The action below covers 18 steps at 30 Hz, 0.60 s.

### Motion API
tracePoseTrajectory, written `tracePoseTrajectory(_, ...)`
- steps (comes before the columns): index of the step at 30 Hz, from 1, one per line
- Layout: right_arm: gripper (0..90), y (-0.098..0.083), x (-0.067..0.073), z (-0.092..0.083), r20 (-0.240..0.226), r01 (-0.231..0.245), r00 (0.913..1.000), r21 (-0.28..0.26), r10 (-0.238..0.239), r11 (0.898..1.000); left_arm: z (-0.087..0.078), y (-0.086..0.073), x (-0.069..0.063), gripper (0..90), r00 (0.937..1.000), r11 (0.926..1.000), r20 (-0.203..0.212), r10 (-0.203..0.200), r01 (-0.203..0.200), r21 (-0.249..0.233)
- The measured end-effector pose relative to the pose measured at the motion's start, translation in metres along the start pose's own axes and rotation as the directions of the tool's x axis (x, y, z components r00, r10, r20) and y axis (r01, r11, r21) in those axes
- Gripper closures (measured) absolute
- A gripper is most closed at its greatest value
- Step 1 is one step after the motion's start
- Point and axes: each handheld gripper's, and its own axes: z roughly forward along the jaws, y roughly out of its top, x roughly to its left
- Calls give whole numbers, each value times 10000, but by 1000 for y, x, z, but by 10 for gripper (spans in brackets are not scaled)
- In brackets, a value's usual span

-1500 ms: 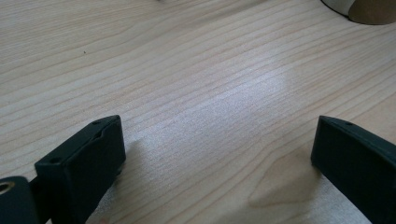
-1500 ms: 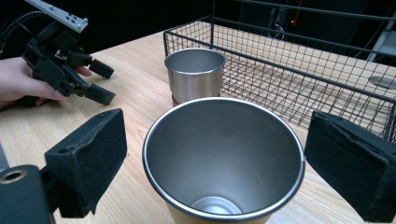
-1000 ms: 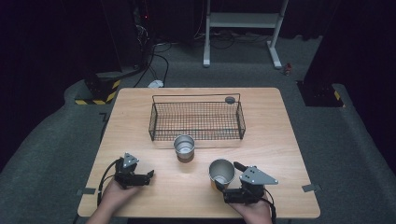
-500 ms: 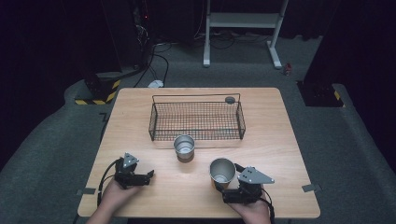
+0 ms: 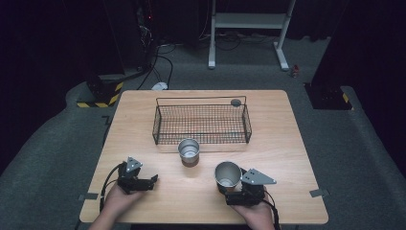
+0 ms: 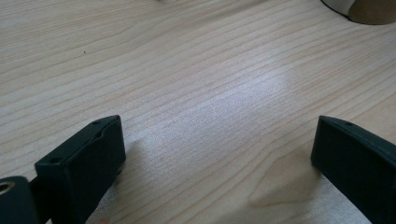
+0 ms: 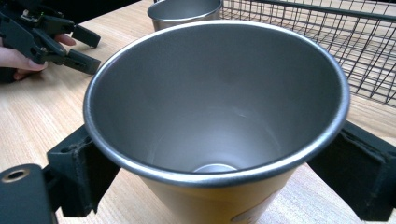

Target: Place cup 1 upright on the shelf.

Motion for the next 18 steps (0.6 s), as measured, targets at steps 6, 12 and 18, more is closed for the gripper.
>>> tracePoseTrajectory(6, 72, -3, -3, 7, -221, -214, 9995, 360, 223, 9991, 0, 0, 0, 33, 10000, 10000, 0, -7, 7, -1)
tracePoseTrajectory(12, 80, -3, -4, 9, -282, -226, 9993, 288, 234, 9993, 0, 0, 0, 33, 10000, 10000, 0, -7, 7, -2)
tracePoseTrajectory(18, 84, -3, -3, 9, -307, -211, 9993, 255, 219, 9995, 0, 0, 0, 33, 10000, 10000, 1, -4, 4, 2)
